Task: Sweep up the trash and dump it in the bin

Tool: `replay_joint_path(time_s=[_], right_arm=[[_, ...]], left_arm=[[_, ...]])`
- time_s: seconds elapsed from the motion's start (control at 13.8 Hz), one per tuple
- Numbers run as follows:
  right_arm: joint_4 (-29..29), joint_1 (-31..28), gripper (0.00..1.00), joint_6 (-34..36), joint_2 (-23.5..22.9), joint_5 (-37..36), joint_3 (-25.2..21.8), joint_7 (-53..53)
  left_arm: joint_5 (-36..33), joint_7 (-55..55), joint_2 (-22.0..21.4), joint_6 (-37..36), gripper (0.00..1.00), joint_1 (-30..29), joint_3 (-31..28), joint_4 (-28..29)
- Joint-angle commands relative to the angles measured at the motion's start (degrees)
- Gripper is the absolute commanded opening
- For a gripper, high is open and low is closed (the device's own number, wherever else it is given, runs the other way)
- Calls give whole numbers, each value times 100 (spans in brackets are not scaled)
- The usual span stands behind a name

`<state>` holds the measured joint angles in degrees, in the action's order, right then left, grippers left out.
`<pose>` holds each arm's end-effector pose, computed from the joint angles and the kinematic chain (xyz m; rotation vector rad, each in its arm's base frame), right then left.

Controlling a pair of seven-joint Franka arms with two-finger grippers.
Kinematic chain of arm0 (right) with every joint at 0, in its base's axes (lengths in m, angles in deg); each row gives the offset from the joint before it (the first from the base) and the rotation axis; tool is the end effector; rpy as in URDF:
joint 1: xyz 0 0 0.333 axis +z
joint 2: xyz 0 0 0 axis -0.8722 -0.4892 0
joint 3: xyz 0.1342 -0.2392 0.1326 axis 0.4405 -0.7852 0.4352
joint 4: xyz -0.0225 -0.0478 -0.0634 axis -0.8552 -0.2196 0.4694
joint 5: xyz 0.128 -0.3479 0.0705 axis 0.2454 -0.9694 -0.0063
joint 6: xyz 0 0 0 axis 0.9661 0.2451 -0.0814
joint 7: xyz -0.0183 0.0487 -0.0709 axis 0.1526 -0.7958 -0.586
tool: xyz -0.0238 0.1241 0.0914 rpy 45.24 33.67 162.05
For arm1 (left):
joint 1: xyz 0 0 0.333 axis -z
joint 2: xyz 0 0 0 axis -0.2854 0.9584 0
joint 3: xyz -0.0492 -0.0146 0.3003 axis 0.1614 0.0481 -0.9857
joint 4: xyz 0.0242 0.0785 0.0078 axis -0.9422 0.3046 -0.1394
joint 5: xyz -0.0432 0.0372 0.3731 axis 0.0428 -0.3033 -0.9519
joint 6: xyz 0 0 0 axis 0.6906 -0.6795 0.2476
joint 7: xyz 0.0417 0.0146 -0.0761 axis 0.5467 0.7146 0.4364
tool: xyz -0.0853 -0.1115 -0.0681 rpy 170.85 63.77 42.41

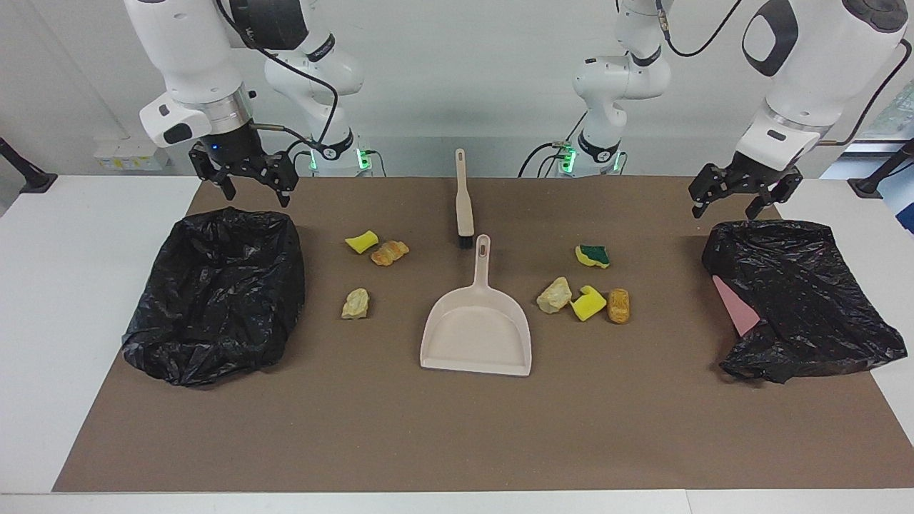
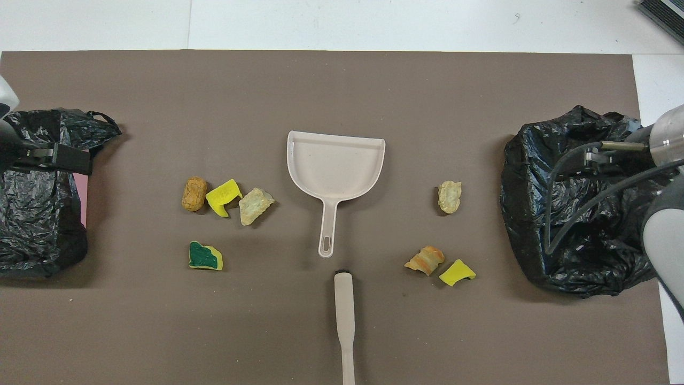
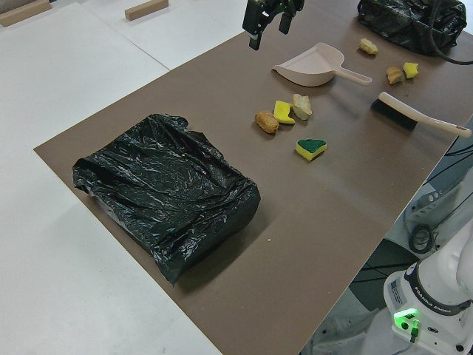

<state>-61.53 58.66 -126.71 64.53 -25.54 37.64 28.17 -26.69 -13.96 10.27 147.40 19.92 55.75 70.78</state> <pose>0.5373 0.0333 0.5573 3.0935 -0.2350 0.0067 0.5502 -0.0311 0.5484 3.1343 -0.1547 0.0569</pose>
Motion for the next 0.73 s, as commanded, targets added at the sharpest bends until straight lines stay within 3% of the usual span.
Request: replay_joint_path(time_s=[0.0,0.65], right_arm=[[-135,-68,100,-53,117,133,29,-28],[-187,-24,100,-229,134,335,37,-73]], left_arm=[[-68,-26,-49,-16,100,0,-5,-39],[-41,-61,-101,-121,100,44,22,48]])
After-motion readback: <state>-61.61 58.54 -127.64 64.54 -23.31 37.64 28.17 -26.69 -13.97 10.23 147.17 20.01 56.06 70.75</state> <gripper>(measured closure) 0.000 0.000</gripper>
